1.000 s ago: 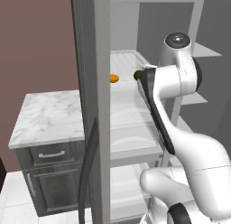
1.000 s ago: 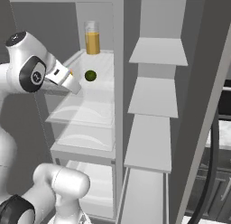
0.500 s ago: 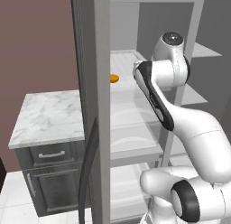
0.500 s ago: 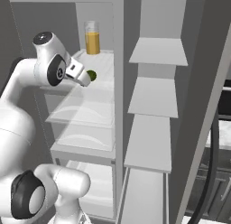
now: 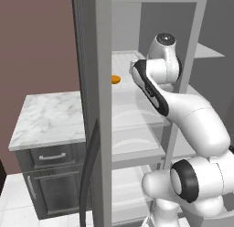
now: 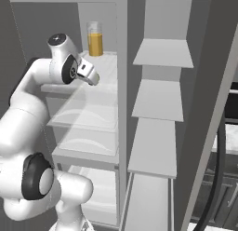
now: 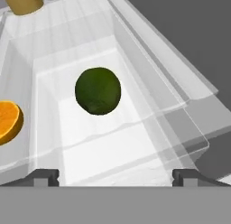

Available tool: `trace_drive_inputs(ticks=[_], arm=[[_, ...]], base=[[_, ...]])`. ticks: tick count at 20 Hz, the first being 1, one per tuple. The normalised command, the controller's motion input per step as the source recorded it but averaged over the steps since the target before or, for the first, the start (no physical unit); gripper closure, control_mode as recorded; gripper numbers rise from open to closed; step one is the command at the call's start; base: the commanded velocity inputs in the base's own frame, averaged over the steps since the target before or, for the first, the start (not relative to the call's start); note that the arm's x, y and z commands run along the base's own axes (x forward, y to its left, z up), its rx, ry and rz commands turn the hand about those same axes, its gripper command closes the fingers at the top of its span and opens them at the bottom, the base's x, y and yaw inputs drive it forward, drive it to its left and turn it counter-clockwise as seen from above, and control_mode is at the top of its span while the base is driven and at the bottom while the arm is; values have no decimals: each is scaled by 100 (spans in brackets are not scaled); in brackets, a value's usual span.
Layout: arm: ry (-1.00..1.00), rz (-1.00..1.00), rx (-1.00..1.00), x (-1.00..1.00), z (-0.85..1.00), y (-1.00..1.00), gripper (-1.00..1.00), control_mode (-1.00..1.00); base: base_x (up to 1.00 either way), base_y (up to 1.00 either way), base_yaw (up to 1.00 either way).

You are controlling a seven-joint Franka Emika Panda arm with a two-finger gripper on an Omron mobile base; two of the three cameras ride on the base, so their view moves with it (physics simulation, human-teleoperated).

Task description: Take the orange and lime from the fridge shelf and place them in the freezer drawer to begin freezing them.

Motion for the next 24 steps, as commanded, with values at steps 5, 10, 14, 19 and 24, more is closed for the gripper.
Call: trace_drive_inputs(ticks=[5,10,14,19,24], arm=[[5,3,0,59,-19,0,-100,-100],[1,3,0,49,-27,0,-100,-100],[0,3,0,42,-16,0,-100,-100],[0,0,0,40,-16,0,-100,-100],[0,0,0,35,-14,0,-100,-100]], base=[[0,0,0],[0,0,0],[0,0,0],[0,0,0],[0,0,0]])
